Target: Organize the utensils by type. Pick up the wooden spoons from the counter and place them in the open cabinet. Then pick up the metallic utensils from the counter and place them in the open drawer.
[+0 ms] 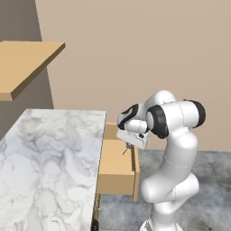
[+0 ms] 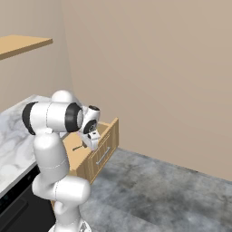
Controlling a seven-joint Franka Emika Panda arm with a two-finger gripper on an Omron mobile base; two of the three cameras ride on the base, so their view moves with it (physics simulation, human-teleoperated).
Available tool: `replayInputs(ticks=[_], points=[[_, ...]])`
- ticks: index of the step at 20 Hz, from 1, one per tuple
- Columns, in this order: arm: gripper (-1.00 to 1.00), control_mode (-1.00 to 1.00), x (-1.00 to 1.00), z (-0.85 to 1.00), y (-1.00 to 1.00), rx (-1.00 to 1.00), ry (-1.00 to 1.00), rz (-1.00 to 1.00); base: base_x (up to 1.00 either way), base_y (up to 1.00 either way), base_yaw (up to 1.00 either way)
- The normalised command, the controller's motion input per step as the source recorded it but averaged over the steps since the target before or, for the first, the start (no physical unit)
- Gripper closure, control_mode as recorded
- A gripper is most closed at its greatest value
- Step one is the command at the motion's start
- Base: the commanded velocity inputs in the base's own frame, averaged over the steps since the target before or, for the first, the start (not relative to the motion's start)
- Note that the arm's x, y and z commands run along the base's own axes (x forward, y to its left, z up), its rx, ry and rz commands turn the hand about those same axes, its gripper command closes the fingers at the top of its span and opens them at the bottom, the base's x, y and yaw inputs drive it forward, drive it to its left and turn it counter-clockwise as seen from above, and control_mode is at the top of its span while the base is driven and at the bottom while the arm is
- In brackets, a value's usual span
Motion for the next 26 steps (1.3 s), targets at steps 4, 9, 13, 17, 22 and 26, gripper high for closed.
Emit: replayInputs(ticks=[4, 9, 13, 17, 22, 26], points=[[1.0, -1.0, 0.02, -0.28, 0.0, 0.0, -0.09, 0.0, 0.0, 0.0, 0.0], [1.0, -1.0, 0.04, -0.23, 0.0, 0.0, -0.1, 0.0, 0.0, 0.0, 0.0], [1.0, -1.0, 0.06, -0.18, 0.0, 0.0, -0.11, 0.0, 0.0, 0.0, 0.0], [1.0, -1.0, 0.16, -0.11, 0.0, 0.0, -0.1, 0.0, 0.0, 0.0, 0.0], [1.0, -1.0, 0.14, -0.1, 0.0, 0.0, -0.05, 0.0, 0.0, 0.0, 0.0], [1.0, -1.0, 0.0, -0.39, -0.12, 0.0, 0.0, 0.0, 0.0, 0.0, 0.0]])
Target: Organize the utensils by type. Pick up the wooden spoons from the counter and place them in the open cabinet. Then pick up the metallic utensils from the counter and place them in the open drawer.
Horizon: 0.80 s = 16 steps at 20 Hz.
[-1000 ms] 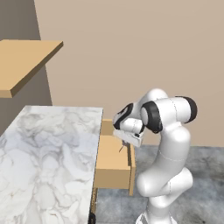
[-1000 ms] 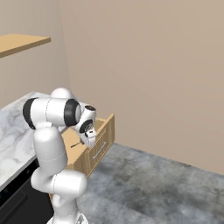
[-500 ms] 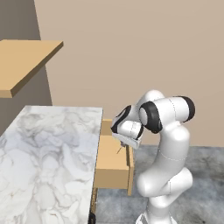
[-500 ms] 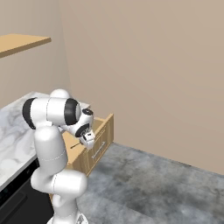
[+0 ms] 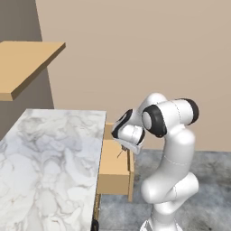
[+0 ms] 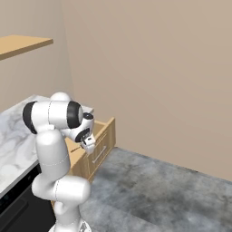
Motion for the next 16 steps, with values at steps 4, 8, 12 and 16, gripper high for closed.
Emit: replayInputs(ticks=[4, 8, 12, 16], points=[[1.0, -1.0, 0.0, -0.48, -0.24, 0.0, 0.0, 0.0, 0.0, 0.0, 0.0], [1.0, -1.0, -0.05, -0.52, -0.31, -0.01, 0.0, 0.0, 0.0, 0.0, 0.0], [1.0, -1.0, -0.11, -0.57, -0.35, -0.03, 0.0, 0.0, 0.0, 0.0, 0.0], [1.0, -1.0, -0.2, -0.56, -0.41, -0.05, 0.0, 0.0, 0.0, 0.0, 0.0]])
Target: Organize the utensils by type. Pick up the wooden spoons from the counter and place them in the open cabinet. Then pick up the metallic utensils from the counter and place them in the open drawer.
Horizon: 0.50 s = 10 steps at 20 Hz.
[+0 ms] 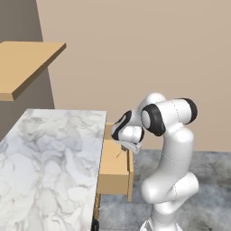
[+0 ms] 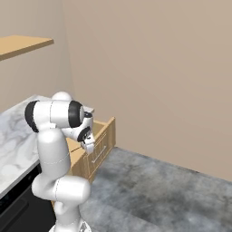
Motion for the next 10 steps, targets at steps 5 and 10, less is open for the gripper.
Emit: replayInputs(ticks=[5, 10], points=[[1.0, -1.0, -0.26, -0.52, -0.42, -0.05, 0.0, 0.0, 0.0, 0.0, 0.0], [1.0, -1.0, -0.26, -0.51, -0.5, -0.01, 0.0, 0.0, 0.0, 0.0, 0.0]])
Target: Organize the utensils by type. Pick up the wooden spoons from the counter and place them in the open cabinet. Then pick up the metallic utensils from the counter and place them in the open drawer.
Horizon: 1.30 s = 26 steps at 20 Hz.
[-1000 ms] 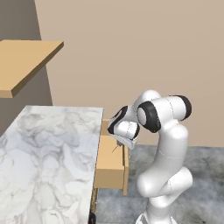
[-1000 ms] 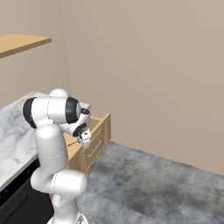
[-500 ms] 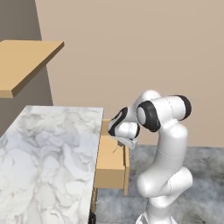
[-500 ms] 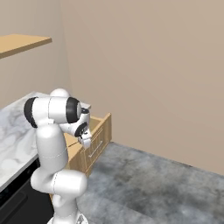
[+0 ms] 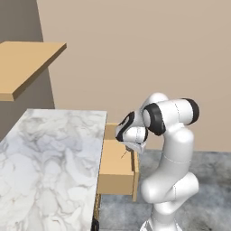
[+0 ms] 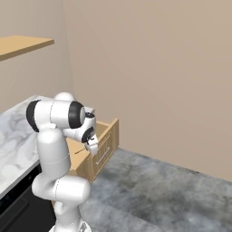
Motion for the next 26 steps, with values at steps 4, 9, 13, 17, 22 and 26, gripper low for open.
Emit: replayInputs(ticks=[4, 9, 13, 17, 22, 26], points=[[1.0, -1.0, -0.24, -0.51, -0.53, -0.01, 0.0, 0.0, 0.0, 0.0, 0.0], [1.0, -1.0, -0.25, -0.52, -0.57, -0.01, 0.01, 0.0, 0.0, 0.0, 0.0], [1.0, -1.0, -0.25, -0.56, -0.6, -0.02, 0.02, 0.0, 0.0, 0.0, 0.0], [1.0, -1.0, -0.26, -0.57, -0.62, -0.01, 0.03, 0.0, 0.0, 0.0, 0.0], [1.0, -1.0, -0.26, -0.57, -0.64, 0.0, 0.02, 0.0, 0.0, 0.0, 0.0], [1.0, -1.0, -0.26, -0.56, -0.64, 0.0, 0.02, 0.0, 0.0, 0.0, 0.0]])
